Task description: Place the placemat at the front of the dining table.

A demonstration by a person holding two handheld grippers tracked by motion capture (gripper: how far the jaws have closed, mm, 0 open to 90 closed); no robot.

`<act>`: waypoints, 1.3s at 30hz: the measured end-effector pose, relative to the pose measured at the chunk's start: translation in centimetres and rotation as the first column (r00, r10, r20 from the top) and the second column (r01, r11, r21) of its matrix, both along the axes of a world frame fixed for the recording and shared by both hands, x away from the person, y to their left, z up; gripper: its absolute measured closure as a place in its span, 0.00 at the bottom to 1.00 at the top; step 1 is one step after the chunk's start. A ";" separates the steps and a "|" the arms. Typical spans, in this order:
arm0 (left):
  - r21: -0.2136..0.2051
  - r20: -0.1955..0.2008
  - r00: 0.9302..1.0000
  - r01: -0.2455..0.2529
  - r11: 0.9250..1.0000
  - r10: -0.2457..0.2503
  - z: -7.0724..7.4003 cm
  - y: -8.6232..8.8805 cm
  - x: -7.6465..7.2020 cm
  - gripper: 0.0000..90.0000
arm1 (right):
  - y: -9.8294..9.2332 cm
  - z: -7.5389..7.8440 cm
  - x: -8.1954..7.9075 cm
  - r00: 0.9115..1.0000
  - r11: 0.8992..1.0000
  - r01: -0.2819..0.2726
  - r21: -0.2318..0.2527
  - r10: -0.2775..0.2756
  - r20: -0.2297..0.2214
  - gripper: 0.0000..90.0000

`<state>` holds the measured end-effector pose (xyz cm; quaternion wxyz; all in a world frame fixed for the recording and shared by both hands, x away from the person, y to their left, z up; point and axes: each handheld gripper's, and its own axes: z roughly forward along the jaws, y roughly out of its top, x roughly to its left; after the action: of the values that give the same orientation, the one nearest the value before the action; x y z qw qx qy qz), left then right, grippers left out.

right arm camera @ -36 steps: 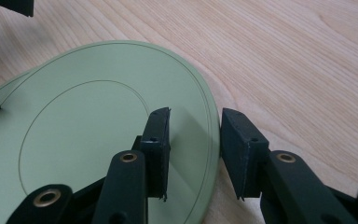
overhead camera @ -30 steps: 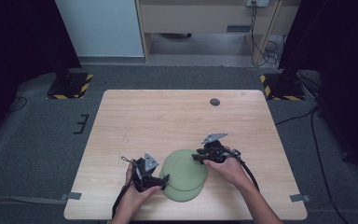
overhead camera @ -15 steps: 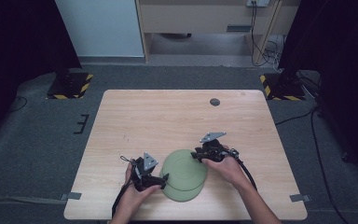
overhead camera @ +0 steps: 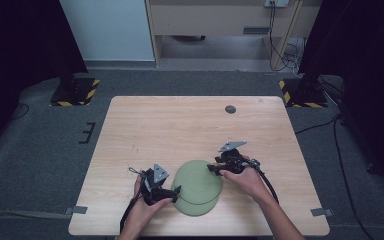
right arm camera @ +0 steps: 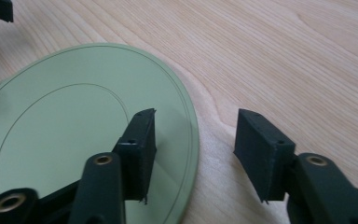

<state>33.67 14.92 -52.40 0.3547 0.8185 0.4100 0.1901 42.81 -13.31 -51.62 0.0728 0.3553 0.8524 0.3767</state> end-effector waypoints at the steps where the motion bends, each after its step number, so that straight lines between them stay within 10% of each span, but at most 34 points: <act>1: -0.002 0.000 1.000 0.002 1.000 -0.002 0.1 0.0 -0.1 0.02 | -0.2 0.0 0.0 1.000 1.000 0.004 0.007 -0.004 -0.003 0.52; 39: 0.068 -0.005 1.000 -0.009 0.998 0.010 -0.1 0.0 -0.1 0.00 | -0.2 0.3 -0.7 0.999 0.999 -0.036 0.015 0.036 -0.031 0.39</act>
<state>33.55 14.93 -52.49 0.3246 0.8286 0.4081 0.2036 42.09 -13.56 -51.33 0.0499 0.3462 0.8570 0.3783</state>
